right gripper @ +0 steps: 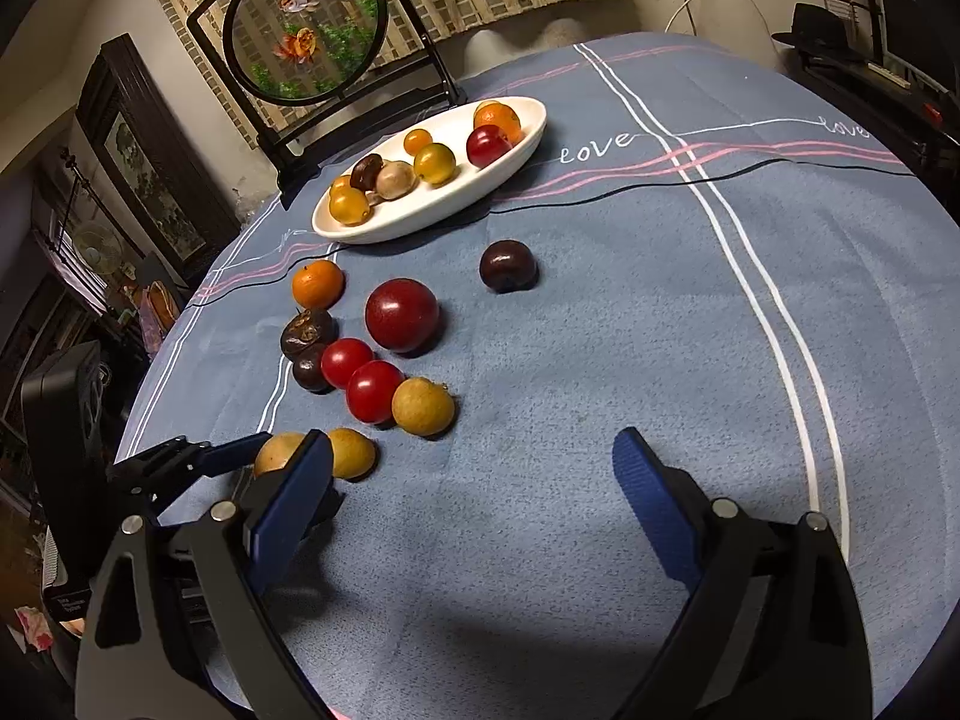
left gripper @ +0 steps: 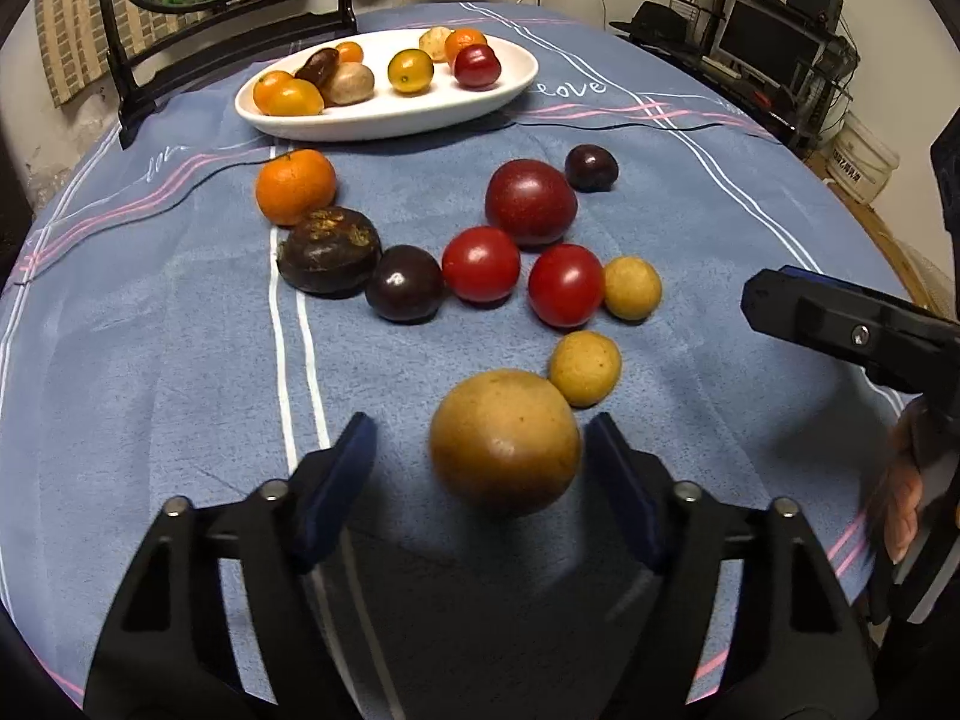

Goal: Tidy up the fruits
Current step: 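Grasp a beige potato with the left gripper while the right gripper grasps a small yellow potato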

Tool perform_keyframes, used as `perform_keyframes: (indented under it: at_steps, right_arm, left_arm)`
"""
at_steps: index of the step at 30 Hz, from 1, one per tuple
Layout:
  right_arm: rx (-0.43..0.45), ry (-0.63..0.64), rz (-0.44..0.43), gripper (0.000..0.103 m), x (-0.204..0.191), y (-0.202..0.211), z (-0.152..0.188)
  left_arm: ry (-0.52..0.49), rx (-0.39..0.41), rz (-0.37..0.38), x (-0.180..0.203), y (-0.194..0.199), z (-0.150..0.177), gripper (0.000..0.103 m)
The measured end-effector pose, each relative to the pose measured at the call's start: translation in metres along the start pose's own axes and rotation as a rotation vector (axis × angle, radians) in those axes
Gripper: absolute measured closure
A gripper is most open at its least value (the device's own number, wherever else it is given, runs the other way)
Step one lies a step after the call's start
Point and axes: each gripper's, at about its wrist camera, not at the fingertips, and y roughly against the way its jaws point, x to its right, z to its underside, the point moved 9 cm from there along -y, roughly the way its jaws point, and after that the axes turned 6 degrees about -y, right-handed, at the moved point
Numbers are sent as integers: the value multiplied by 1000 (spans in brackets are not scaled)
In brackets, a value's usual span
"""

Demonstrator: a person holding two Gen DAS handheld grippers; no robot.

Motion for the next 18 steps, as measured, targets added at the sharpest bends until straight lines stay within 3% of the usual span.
perform_keyframes:
  at_steps: [4, 9, 13, 18]
  right_arm:
    - [7, 23, 21, 8, 0, 0, -1]
    - [4, 162, 138, 8, -4, -5, 5]
    - [0, 259, 180, 9, -14, -10, 7]
    - [-63, 330, 220, 28, -22, -33, 7]
  left_arm:
    - [2, 12, 38, 2, 3, -2, 57]
    - [-13, 14, 41, -1, 5, 1, 57]
    - [-5, 11, 35, -8, 8, 5, 57]
    - [-2, 16, 41, -10, 9, 7, 57]
